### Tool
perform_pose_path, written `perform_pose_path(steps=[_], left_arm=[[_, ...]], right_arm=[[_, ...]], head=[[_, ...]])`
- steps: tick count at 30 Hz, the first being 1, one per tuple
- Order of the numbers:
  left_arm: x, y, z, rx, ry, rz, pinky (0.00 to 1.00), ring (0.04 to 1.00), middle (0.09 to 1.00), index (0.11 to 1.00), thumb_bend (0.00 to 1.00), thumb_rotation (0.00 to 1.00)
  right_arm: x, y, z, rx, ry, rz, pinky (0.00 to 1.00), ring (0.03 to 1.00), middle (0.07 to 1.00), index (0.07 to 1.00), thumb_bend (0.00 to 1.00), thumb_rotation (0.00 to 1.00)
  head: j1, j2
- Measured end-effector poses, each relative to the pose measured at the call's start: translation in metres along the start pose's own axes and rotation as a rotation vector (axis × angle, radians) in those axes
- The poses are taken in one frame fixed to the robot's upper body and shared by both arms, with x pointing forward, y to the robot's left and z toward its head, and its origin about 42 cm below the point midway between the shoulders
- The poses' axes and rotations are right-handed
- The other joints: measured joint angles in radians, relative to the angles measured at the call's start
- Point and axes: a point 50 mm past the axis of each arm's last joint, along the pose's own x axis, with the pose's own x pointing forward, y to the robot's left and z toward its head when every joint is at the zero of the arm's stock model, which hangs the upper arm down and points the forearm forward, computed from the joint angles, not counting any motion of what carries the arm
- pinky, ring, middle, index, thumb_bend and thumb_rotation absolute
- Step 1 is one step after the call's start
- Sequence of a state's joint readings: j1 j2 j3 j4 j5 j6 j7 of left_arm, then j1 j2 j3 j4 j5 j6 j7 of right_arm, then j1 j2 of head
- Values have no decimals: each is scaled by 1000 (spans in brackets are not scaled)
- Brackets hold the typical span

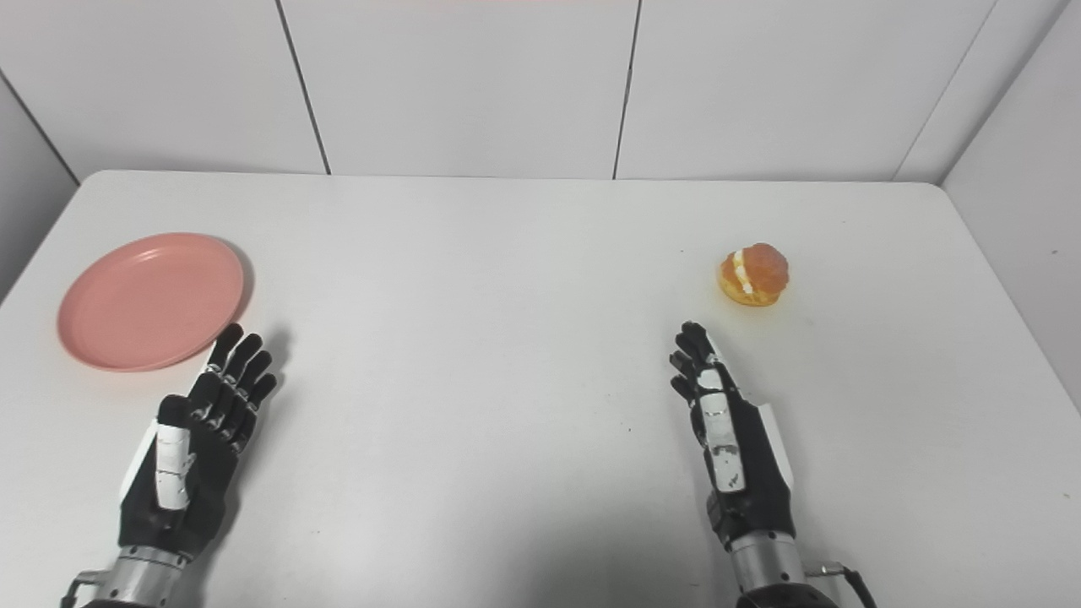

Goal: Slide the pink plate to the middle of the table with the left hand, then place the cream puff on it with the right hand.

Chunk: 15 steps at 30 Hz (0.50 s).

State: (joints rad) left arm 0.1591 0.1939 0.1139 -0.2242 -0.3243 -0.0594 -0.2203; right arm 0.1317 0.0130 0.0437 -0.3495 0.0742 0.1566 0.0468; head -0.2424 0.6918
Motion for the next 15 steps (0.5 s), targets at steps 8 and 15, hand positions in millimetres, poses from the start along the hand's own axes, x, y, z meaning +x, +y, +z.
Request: perform_pose_path(steps=[8, 15], left_arm=[[0, 1, 0, -6, 0, 2, 1000, 1000, 999, 1000, 949, 934], [0, 1, -1, -6, 3, 3, 1000, 1000, 1000, 1000, 947, 936]], right_arm=[[0, 2, 0, 6, -1, -1, 942, 931, 939, 919, 917, 1000], [0, 2, 0, 8, -1, -1, 941, 929, 938, 919, 916, 1000]], head=[[-3, -2], [-3, 0]])
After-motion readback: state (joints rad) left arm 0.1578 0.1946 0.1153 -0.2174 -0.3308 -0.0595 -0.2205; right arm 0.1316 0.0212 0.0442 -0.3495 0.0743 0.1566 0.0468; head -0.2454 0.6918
